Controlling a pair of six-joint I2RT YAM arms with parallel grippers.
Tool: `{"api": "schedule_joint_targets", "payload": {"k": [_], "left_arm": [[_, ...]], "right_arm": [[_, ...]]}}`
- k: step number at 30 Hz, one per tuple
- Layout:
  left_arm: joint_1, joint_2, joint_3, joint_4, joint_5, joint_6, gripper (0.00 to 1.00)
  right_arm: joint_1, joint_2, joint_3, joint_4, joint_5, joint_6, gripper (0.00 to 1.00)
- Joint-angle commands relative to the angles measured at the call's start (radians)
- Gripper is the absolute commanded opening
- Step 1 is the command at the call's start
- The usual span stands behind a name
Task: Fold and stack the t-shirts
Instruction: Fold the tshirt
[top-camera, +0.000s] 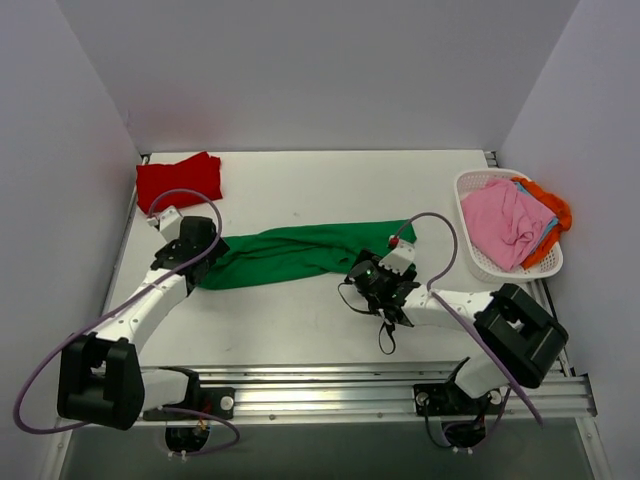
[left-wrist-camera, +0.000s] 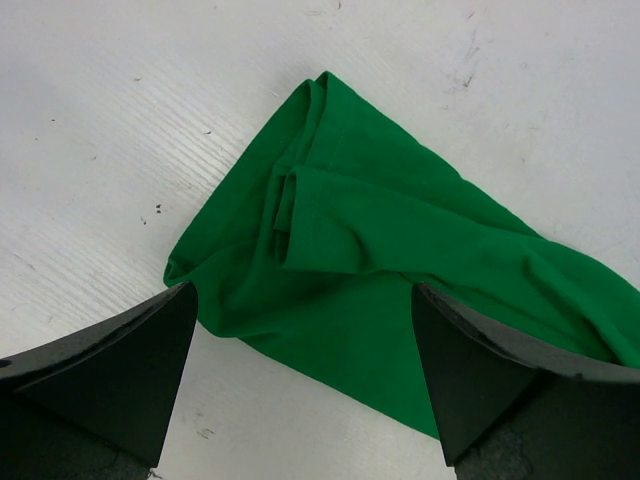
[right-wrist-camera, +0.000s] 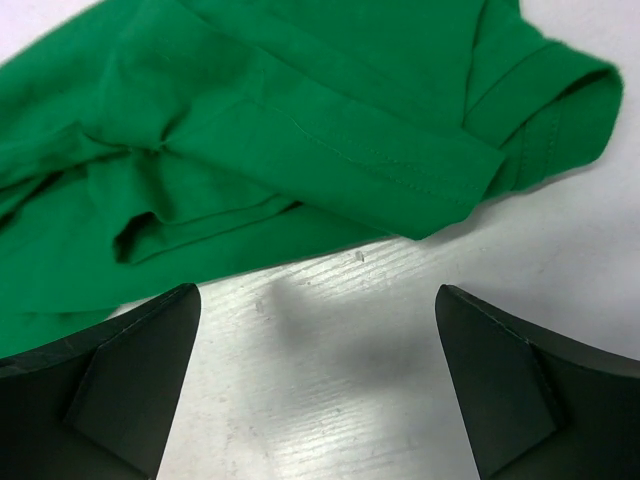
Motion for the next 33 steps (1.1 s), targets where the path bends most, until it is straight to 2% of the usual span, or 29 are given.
{"api": "schedule_joint_targets", "payload": {"k": [1,8,10,12,13,14,15,16,18,21,23,27,28,29,30,31,33], "left_arm": [[-0.003,0.021,-0.005,0.030,-0.005,0.001,0.96],[-0.026,0.014,-0.040,0.067,0.007,-0.009,0.99],[-0.038,0.002,-0.058,0.088,-0.002,-0.016,1.00],[-0.040,-0.006,-0.081,0.101,-0.010,-0.022,1.00],[-0.042,-0.017,-0.088,0.105,-0.011,-0.029,1.00],[-0.043,-0.023,-0.095,0.110,-0.008,-0.034,1.00],[-0.045,-0.031,-0.104,0.127,-0.004,-0.034,1.00],[-0.048,-0.043,-0.115,0.130,-0.002,-0.035,1.00],[-0.051,-0.058,-0.118,0.135,0.001,-0.034,1.00],[-0.063,-0.075,-0.118,0.142,0.009,-0.040,1.00],[-0.080,-0.084,-0.120,0.154,0.009,-0.040,0.95],[-0.092,-0.088,-0.115,0.165,0.012,-0.037,0.95],[-0.095,-0.084,-0.114,0.165,0.013,-0.037,0.94],[-0.101,-0.081,-0.114,0.167,0.016,-0.039,0.94],[-0.106,-0.077,-0.112,0.170,0.018,-0.037,0.95],[-0.109,-0.077,-0.112,0.171,0.019,-0.039,0.94],[-0.123,-0.068,-0.114,0.184,0.024,-0.034,0.94]], "right_arm": [[0.002,0.044,-0.006,0.044,0.002,0.048,1.00],[-0.020,0.159,0.026,0.095,0.020,0.045,0.96],[-0.067,0.201,0.042,0.146,-0.009,0.016,0.94],[-0.115,0.274,0.063,0.196,-0.079,-0.004,0.88],[-0.162,0.300,0.072,0.241,-0.104,-0.020,0.82],[-0.184,0.354,0.089,0.265,-0.128,-0.027,0.56],[-0.204,0.380,0.101,0.289,-0.151,-0.031,0.39],[-0.236,0.405,0.115,0.318,-0.185,-0.033,0.13],[-0.256,0.471,0.181,0.322,-0.210,-0.039,0.00],[-0.284,0.526,0.283,0.336,-0.245,-0.045,0.00],[-0.303,0.570,0.365,0.313,-0.265,-0.060,0.00],[-0.330,0.705,0.702,0.190,-0.271,-0.120,0.00],[-0.336,0.772,0.859,0.143,-0.274,-0.134,0.00],[-0.348,0.806,0.940,0.121,-0.283,-0.145,0.01],[-0.356,0.840,1.012,0.130,-0.294,-0.180,0.04],[-0.363,0.907,1.145,0.145,-0.302,-0.200,0.15],[-0.394,0.975,1.267,0.196,-0.380,-0.247,0.46]]}}
